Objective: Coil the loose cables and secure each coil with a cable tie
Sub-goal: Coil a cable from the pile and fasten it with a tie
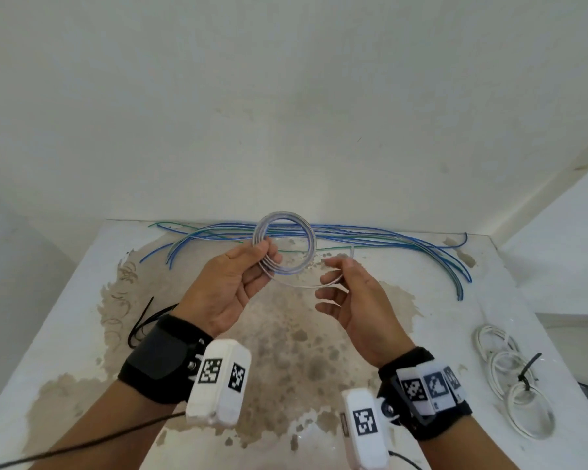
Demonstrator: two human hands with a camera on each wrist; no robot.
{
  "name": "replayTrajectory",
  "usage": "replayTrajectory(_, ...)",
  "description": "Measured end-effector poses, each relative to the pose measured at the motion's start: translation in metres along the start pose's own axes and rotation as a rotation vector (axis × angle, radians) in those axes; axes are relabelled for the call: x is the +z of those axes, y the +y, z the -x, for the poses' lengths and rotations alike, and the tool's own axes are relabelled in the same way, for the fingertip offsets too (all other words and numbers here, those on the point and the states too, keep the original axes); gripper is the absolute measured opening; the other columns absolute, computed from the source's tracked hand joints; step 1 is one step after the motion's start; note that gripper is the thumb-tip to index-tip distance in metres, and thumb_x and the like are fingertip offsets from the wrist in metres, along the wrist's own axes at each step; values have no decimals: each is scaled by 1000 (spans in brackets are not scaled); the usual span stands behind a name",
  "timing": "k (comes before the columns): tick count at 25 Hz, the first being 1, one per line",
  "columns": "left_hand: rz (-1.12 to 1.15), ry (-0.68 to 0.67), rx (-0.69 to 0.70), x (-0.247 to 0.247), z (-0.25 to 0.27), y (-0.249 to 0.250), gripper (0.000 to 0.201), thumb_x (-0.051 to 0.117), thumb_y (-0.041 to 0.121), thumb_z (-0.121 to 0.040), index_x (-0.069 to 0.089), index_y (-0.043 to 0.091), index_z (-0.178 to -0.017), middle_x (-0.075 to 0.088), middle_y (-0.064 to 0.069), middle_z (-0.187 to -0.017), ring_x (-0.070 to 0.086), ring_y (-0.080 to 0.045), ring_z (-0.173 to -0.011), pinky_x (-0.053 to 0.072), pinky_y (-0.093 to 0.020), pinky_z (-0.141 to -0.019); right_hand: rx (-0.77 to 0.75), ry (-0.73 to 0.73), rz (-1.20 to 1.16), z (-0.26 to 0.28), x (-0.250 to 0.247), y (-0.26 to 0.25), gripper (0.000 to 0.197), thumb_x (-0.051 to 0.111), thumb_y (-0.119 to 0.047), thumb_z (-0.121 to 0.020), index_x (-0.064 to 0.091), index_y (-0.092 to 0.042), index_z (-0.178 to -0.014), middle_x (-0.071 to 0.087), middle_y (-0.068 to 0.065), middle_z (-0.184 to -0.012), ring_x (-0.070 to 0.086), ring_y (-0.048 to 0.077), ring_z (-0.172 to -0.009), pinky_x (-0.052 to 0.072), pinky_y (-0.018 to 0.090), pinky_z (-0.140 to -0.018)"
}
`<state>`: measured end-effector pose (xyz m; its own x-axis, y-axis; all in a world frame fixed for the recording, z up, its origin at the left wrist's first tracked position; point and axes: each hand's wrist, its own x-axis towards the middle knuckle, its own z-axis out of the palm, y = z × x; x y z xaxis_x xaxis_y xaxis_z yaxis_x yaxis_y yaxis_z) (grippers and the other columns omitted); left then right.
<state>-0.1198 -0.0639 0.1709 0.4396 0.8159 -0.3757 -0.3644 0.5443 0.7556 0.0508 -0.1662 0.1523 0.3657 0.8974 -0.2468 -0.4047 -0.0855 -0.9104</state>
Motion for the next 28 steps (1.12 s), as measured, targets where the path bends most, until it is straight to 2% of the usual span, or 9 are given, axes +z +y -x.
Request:
replayTrajectory(3,-124,-60,-29,0,11,-8,24,68,16,-83,72,8,-105,77,-7,-95,75,-14,-85,60,-22,-73,-7,12,203,-8,0,-5,33,42,-35,-109,71,-23,-119,63,-2,-90,60,12,-74,52,30,-66)
replayTrajectory(7,-286,-83,-64,-6,17,-13,25,67,16,-87,71,7,-111,76,-9,-96,75,-15,-87,60,-23,-77,2,-35,273,-6,2,-9,34,42,-34,-109,70,-19,-120,75,-1,-105,71,16,-87,57,37,-80)
replayTrajectory(9,-333,-101,-78,-10,19,-13,29,69,18,-87,71,6,-113,76,-12,-98,74,-17,-89,60,-25,-81,23,-67,270,-3,0,-9,33,44,-32,-108,69,-15,-120,76,0,-103,73,17,-84,58,32,-75)
replayTrajectory(12,-376,-137,-107,-13,21,-12,35,71,22,-83,71,6,-114,76,-13,-100,74,-19,-91,60,-27,-84,37,-116,300,2,-1,-7,29,49,-28,-106,70,-13,-120,73,0,-89,71,16,-79,56,26,-65)
replayTrajectory(16,-338,-139,-200,-14,22,-14,25,64,15,-93,70,10,-117,74,-8,-96,74,-20,-89,61,-27,-75,61,-147,339,5,-6,-7,24,54,-23,-105,71,-9,-113,69,2,-81,72,16,-76,56,24,-61)
replayTrajectory(18,-321,-125,-222,-14,24,-15,24,64,20,-93,71,12,-115,74,-7,-94,75,-20,-86,61,-26,-72,71,-157,349,7,-8,-8,23,55,-23,-104,72,-9,-112,71,3,-82,72,16,-78,58,26,-63)
replayTrajectory(21,-327,-108,-182,-14,25,-18,35,70,31,-80,72,11,-108,75,-6,-93,75,-19,-84,61,-26,-72,98,-186,345,9,-9,-10,24,56,-24,-103,71,-10,-114,73,3,-87,73,15,-82,60,28,-68)
replayTrajectory(25,-281,-98,-137,-17,24,-22,35,69,28,-77,72,8,-105,76,-6,-95,75,-15,-86,61,-24,-75,188,-280,312,12,-13,-17,29,60,-30,-99,71,-14,-121,77,5,-103,75,19,-93,60,26,-69)
replayTrajectory(28,-307,-149,-183,-23,26,-23,36,70,28,-79,73,8,-109,75,-6,-93,74,-15,-85,61,-25,-76,240,-325,303,12,-18,-20,34,62,-34,-93,71,-12,-117,77,6,-98,75,17,-87,59,25,-68)
